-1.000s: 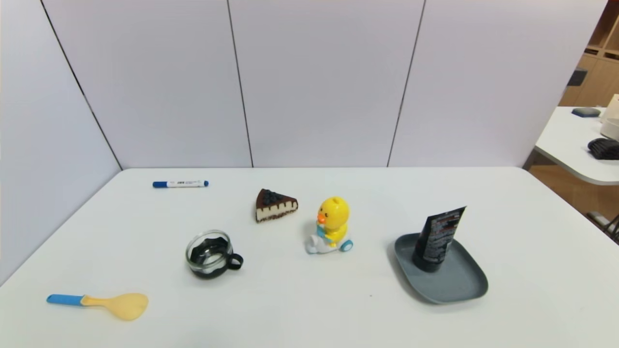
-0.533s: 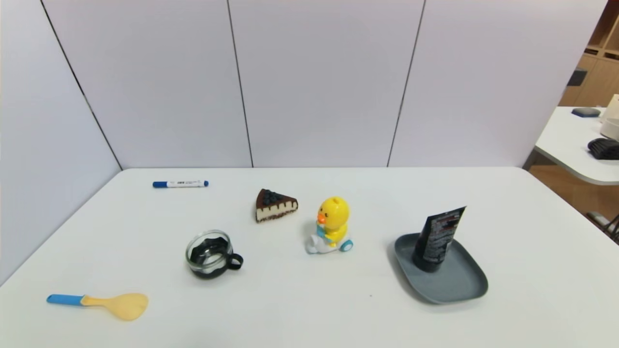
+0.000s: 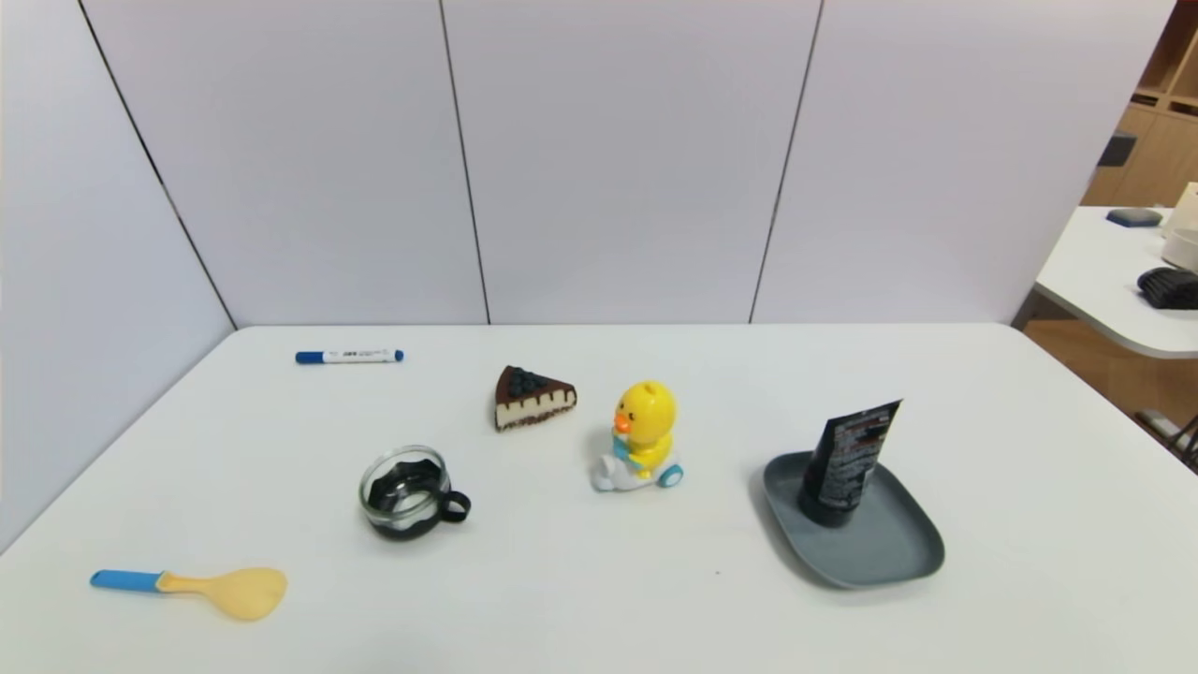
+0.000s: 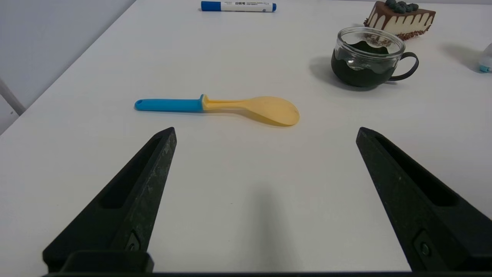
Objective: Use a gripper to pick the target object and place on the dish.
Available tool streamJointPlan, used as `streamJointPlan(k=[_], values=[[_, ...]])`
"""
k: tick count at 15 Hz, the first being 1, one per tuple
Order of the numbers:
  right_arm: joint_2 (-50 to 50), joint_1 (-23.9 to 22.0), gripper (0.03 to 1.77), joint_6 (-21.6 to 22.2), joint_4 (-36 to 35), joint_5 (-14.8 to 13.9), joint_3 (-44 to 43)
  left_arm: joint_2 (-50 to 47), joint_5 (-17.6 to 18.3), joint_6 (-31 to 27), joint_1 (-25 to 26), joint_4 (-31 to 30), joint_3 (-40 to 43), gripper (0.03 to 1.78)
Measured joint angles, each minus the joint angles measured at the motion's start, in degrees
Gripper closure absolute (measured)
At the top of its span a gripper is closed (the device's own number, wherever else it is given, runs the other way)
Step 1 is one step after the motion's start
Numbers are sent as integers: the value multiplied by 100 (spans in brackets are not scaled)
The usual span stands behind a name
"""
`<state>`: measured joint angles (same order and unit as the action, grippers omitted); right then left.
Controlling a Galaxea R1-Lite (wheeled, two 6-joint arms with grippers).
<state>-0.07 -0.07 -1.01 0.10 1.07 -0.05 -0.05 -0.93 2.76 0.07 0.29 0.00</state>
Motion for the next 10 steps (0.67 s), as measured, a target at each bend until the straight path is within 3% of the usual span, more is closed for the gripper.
streamJointPlan(k=[10], values=[[0,0,10,-4,1,-20,5,0,0,2,0,0,0,12]])
